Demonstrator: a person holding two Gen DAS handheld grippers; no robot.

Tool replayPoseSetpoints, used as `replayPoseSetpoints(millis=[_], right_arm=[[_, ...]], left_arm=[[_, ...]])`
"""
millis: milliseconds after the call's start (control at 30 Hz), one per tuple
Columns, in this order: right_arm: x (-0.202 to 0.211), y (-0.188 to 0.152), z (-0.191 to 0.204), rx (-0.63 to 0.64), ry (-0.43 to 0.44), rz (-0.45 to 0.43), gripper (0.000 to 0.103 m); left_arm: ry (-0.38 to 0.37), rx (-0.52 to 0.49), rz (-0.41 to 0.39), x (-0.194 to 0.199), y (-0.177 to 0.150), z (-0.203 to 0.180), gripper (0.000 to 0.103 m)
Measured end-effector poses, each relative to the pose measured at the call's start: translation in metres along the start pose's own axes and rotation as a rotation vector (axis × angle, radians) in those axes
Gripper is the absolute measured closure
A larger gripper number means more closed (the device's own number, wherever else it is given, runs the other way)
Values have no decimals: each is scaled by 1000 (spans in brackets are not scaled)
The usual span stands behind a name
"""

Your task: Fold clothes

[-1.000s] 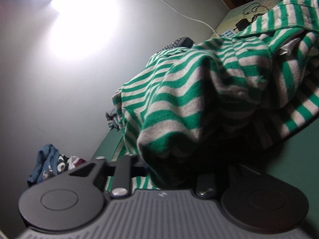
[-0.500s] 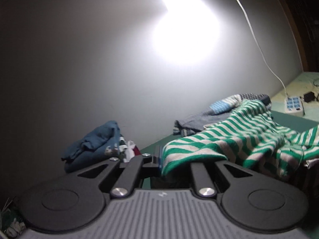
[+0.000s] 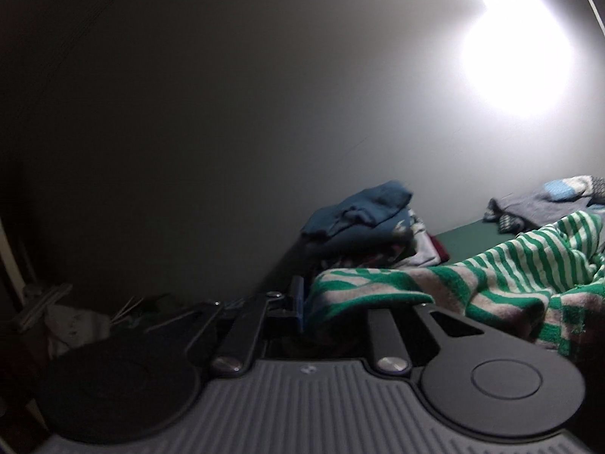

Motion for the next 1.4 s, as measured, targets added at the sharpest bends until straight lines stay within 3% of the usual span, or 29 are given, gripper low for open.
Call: replayPoseSetpoints(millis=[100, 233, 367, 467, 500, 600, 633, 667, 700, 767, 833, 933, 1000, 1033, 1233, 1400], right_arm=[[-10, -10, 8, -9, 81, 41, 89], [-29, -32, 10, 3, 73, 131, 88], [-56, -57, -20, -81, -60, 232, 77], [-55, -61, -36, -91, -179, 247, 59], [-51, -60, -38, -88, -180, 244, 57], [-37, -60, -29, -47, -110, 280, 50], [-33, -64, -23, -10, -90, 295, 40], [-29, -68, -17, 28, -70, 309, 32], [-29, -72, -13, 55, -89, 310, 30], [-29, -82, -5, 108, -130, 310, 30], [-37, -91, -3, 66, -159, 315, 30], [-55, -103, -7, 4, -237, 349, 36], [-56, -98, -10, -86, -249, 337, 67], [-53, -93, -12, -133, -252, 317, 89], [-45, -55, -28, -273, -344, 160, 94], [-63, -32, -32, -206, -438, 69, 97]], left_arm=[[70, 8, 79, 8, -20, 15, 83], [92, -16, 155, 17, -49, 8, 79], [71, -55, 200, 11, -77, -19, 79], [32, -62, 242, 1, -92, -32, 64], [20, -78, 251, -4, -96, -34, 56], [2, -99, 228, -1, -102, -30, 50], [-13, -84, 230, -3, -104, -28, 36], [-29, -68, 232, -5, -106, -27, 28], [-46, -67, 234, -8, -108, -26, 19], [-75, -79, 232, -14, -111, -26, 15], [-94, -115, 228, -20, -115, -30, 14], [-134, -153, 221, -28, -118, -40, 10], [-164, -171, 215, -32, -119, -46, 3], [-179, -180, 213, -34, -120, -49, 3], [-244, -111, 244, -59, -112, -51, 3], [-306, -83, 269, -76, -109, -61, 1]])
Point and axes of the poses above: each gripper's, at about its wrist camera, not at the fingertips, and x roughly against the way its jaws point, z to its left, y to its top, the point moved 5 cm from there along -x, roughly the way its jaws point, and after that the axes turned 7 degrees about -z, right-handed, at the moved point
